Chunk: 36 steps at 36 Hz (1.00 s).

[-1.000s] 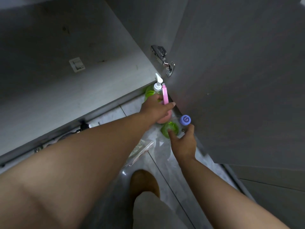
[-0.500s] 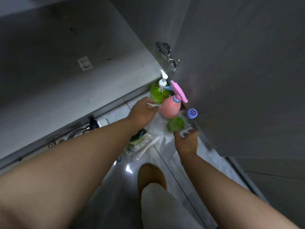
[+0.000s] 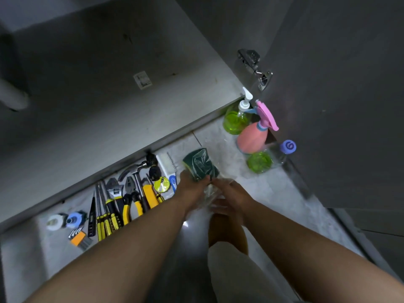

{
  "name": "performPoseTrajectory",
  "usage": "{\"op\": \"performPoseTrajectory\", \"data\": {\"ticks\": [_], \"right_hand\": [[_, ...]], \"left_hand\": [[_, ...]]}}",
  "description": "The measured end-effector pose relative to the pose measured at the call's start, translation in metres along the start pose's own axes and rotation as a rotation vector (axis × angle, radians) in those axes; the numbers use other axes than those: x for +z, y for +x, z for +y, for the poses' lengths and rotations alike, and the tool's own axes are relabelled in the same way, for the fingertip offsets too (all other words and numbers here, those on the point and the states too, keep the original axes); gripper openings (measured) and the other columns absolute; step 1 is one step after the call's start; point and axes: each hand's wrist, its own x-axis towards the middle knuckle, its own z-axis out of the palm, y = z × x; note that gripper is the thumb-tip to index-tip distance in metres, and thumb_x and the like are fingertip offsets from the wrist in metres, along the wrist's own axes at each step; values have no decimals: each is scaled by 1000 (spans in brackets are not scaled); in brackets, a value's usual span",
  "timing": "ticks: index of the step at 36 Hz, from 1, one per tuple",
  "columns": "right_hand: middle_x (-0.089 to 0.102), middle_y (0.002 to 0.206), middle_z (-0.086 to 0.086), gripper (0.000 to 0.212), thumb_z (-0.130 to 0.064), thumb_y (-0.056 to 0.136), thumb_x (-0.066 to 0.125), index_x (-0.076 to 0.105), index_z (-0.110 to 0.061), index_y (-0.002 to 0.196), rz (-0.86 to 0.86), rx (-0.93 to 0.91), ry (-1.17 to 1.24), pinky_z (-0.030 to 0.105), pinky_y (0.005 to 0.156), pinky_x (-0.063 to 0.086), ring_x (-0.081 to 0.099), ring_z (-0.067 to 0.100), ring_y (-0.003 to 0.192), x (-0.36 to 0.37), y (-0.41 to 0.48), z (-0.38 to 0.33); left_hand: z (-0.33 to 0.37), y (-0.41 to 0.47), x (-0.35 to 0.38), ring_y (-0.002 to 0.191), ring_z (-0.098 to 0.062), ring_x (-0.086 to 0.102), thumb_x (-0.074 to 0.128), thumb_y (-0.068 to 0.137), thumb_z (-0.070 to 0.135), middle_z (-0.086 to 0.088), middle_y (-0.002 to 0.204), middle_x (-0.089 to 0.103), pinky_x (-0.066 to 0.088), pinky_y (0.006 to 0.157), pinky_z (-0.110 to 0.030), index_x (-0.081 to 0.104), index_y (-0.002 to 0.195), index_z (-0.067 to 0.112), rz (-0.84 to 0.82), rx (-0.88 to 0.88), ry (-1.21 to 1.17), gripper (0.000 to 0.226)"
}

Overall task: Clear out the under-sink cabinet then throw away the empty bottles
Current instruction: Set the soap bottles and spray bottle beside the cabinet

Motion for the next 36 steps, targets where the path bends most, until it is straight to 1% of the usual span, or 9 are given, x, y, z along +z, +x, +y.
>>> {"op": "performPoseTrajectory", "data": {"ticks": [5, 9, 12, 17, 21, 24, 27, 31, 36], "right_hand": [[74, 101, 18, 15, -19, 98, 60, 74, -13, 101, 35, -146, 183, 40, 72, 60, 74, 26, 82, 0, 11, -16], [69, 117, 18, 30, -20, 98, 60, 59, -9, 126, 147, -181, 267, 42, 82, 57, 67, 27, 94, -5, 28, -41], [70, 106, 12, 22, -18, 98, 57, 60, -16, 120, 215, -206, 324, 32, 68, 56, 67, 23, 83, -8, 38, -65], [68, 120, 20, 30, -13, 97, 57, 57, -9, 126, 334, -188, 376, 39, 76, 54, 65, 32, 98, -9, 56, -82], [69, 117, 19, 32, -20, 95, 63, 59, -10, 125, 373, -82, 355, 35, 71, 58, 69, 34, 103, -5, 58, -77], [66, 122, 17, 44, -24, 95, 65, 52, -10, 134, 393, -50, 371, 39, 76, 60, 67, 35, 107, -6, 59, -74], [61, 130, 14, 62, -38, 91, 69, 44, -11, 140, 393, -70, 371, 44, 85, 58, 64, 32, 111, -11, 52, -72], [55, 125, 11, 90, -57, 79, 73, 35, -11, 146, 439, 37, 151, 47, 90, 52, 60, 29, 107, -9, 33, -56], [55, 75, 7, 26, -34, 83, 72, 61, -11, 87, 196, 152, -169, 21, 50, 38, 49, 16, 48, 0, 7, -29]], "left_hand": [[14, 17, 14, 109, -31, 65, 65, 95, 31, -9, 121, 65, 56, 94, -46, 45, 132, 16, 40, 103, 58, 45], [47, 35, 23, 108, -28, 67, 58, 100, 23, -4, 125, 66, 57, 76, -32, 46, 138, 21, -83, 191, 14, 41], [75, 43, 26, 108, -34, 68, 53, 103, 24, -5, 127, 64, 58, 77, -43, 44, 139, 34, -214, 107, -92, 39], [92, 48, 24, 119, -28, 61, 50, 104, 25, -1, 137, 59, 50, 99, -58, 47, 139, 35, -258, 23, -101, 36], [85, 42, 19, 116, -28, 60, 49, 106, 28, -2, 135, 59, 52, 98, -56, 47, 139, 36, -295, -6, -74, 35], [76, 38, 14, 98, -18, 59, 54, 103, 26, 7, 113, 62, 53, 97, -52, 53, 118, 45, -328, -32, -121, 24], [67, 34, 5, 104, -15, 58, 59, 100, 24, 13, 109, 60, 52, 96, -49, 48, 103, 54, -333, -9, -96, 31], [56, 19, -24, 120, -21, 56, 64, 98, 29, 2, 135, 55, 56, 96, -46, 41, 141, 43, -274, -18, 37, 51], [44, -13, -87, 99, -20, 63, 62, 100, 25, -8, 124, 64, 56, 79, -30, 60, 131, 26, -150, 48, 359, 31]]}}
